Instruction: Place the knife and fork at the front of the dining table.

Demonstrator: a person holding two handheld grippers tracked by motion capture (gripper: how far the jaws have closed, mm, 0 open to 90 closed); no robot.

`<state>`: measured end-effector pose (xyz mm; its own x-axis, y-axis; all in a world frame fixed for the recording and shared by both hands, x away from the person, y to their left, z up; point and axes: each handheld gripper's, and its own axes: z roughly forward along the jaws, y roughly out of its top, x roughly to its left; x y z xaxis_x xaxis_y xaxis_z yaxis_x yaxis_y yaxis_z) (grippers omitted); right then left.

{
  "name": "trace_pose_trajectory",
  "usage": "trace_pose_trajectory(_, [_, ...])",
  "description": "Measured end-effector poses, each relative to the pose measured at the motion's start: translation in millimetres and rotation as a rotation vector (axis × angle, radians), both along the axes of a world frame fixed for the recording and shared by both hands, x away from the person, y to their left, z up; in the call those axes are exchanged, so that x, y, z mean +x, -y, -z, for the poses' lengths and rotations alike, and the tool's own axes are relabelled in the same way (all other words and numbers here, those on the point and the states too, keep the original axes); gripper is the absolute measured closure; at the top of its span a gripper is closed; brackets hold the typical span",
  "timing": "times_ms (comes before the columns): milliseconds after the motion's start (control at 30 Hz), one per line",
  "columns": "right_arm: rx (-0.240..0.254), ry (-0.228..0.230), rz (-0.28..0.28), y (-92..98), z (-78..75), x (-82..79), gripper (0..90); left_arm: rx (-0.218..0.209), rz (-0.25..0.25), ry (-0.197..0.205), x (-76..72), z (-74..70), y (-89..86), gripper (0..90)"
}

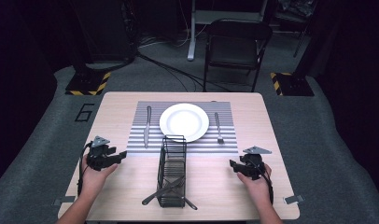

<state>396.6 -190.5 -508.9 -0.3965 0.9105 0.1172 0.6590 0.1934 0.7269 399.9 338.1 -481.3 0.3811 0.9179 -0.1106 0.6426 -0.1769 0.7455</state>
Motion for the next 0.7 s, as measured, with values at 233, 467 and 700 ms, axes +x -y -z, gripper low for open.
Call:
trace_pose_trajectory(233, [-0.008,0.01,-0.003,-0.1,0.4,-1.4,46.8,0.006,0.001,0.011,-9.1,14.0,-3.7,43.6])
trace_pose_trajectory(467, [0.0,0.006,0.017,2.9,0.6,-2.0,46.0,0.017,-0.006,0.013,-13.4,29.5,-8.7,43.4])
trace_pose_trajectory(700, [-0.019,0.005,0.006,0.6,3.9,-0.9,45.6,-0.009,-0.032,0.011,-15.3,36.8,-19.3,42.6])
